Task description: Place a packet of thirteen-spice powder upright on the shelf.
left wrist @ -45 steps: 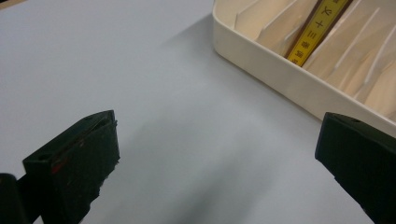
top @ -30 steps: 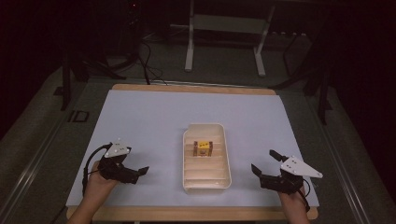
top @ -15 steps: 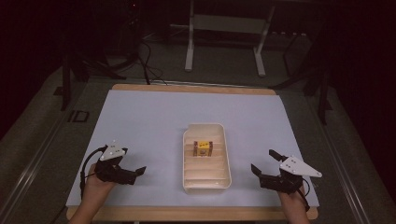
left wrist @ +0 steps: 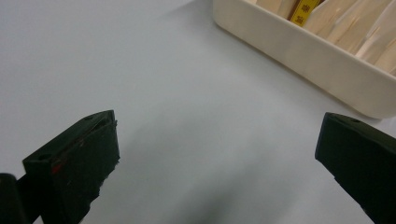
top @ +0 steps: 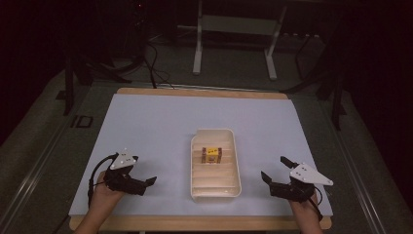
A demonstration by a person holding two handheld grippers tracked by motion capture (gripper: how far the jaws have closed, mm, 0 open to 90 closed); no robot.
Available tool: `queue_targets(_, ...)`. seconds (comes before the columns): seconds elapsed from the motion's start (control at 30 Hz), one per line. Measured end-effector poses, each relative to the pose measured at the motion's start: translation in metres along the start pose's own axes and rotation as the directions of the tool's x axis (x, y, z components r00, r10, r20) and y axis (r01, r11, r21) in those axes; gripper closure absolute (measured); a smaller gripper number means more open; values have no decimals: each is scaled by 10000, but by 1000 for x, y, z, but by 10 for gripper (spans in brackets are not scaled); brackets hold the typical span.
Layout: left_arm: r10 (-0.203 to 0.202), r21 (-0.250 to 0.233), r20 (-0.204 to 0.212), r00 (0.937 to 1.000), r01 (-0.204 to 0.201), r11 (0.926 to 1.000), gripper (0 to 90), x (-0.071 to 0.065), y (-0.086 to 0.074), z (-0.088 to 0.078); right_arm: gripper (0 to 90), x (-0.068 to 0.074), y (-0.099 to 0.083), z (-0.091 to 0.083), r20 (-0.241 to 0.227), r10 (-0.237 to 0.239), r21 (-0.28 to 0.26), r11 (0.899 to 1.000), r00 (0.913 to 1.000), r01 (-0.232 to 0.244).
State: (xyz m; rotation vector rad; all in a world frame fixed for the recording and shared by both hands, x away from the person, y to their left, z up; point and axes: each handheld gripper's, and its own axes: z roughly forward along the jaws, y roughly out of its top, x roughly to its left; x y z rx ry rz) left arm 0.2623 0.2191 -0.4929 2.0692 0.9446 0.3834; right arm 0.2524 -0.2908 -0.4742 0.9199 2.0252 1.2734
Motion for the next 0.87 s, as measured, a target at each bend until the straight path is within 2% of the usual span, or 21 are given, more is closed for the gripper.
queue_targets(0.17, -123, -61, 119, 9999, 124, 9999, 1, 1, 0, 0, 141, 0, -1, 1, 90, -59, 106, 9999, 9999, 58)
queue_targets(0.47, -144, -78, 472, 9988, 148, 9999, 1, 1, 0, 1, 140, -1, -2, 2, 636, -264, 175, 9995, 9976, 253)
queue_targets(0.87, -213, -46, 555, 9982, 216, 9998, 1, 2, 0, 2, 141, -4, -3, 3, 878, -315, 360, 9989, 9956, 284)
